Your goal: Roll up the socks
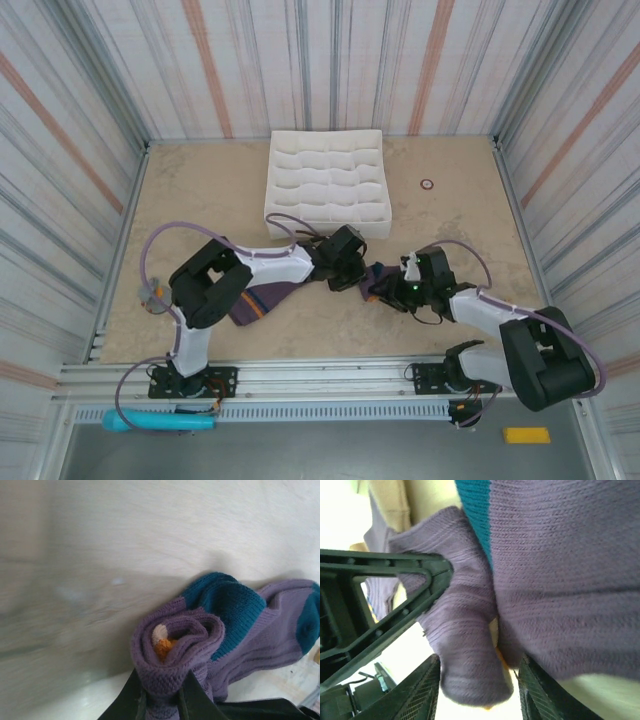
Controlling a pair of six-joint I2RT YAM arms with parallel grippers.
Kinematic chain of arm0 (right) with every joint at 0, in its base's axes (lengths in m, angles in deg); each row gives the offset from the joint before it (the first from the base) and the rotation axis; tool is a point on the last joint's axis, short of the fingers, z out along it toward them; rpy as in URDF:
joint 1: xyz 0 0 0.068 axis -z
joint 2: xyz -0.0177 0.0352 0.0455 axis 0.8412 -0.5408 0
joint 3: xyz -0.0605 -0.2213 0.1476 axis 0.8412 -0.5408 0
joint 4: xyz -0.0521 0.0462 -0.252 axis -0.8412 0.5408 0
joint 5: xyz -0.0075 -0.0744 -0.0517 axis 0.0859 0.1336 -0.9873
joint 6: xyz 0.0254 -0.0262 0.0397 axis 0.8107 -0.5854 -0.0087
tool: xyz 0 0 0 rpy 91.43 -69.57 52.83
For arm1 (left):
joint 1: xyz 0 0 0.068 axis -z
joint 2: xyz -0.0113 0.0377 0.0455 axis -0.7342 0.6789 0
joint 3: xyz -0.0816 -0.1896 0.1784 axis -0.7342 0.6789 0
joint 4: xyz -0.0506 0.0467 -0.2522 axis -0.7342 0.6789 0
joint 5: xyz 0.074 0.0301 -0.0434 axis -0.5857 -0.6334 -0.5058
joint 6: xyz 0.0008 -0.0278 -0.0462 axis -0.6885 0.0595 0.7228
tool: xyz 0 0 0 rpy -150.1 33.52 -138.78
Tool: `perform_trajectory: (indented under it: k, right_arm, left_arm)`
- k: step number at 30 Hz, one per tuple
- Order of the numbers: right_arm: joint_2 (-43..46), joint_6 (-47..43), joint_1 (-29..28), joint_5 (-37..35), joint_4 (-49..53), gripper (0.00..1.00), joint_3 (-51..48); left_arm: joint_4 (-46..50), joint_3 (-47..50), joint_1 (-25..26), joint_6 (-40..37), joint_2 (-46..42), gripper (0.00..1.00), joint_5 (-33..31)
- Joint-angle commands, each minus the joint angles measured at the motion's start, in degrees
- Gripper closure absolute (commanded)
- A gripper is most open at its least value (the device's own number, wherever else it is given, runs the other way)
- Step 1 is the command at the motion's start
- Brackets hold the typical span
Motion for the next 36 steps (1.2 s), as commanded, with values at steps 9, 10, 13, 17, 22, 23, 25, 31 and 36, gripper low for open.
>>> perform_trajectory:
  k: [9,10,13,17,22,23,25,31,36]
  right_arm:
    - [6.9,-12.7,-21.0,-27.6,12.3,0.41,8.1]
    - [7.4,-13.5,-22.5,-29.6,12.5,0.40,8.1]
    - [8.4,-16.7,-27.4,-35.4,11.6,0.39,7.5]
    - [8.0,-21.9,-34.7,-43.8,9.5,0.40,6.3]
    - [5.7,-25.8,-40.6,-49.8,5.6,0.40,5.0]
    - [4.8,-26.3,-41.5,-50.9,4.9,0.40,4.9]
    - [3.0,-27.0,-43.0,-53.1,3.8,0.39,5.0]
    - [-2.5,-27.8,-44.7,-57.8,-0.5,0.40,5.2]
    - [-5.5,-26.4,-45.1,-59.3,-3.0,0.41,3.9]
  left_arm:
    - [12.8,9.7,2.1,15.4,-10.1,1.00,-10.9]
    - [13.0,9.7,2.3,16.0,-10.1,1.00,-10.6]
    - [12.7,9.6,2.6,17.6,-9.3,1.00,-9.0]
    - [10.2,11.3,2.7,20.4,-8.6,1.00,-7.3]
    - [9.6,11.5,2.3,20.0,-8.5,1.00,-6.1]
    - [9.9,11.2,2.1,19.7,-8.4,1.00,-5.6]
    - [10.0,10.9,1.9,19.3,-8.1,1.00,-4.8]
    - [10.2,10.7,1.6,18.9,-7.8,1.00,-3.5]
    - [9.3,10.8,0.9,18.2,-7.8,1.00,-1.9]
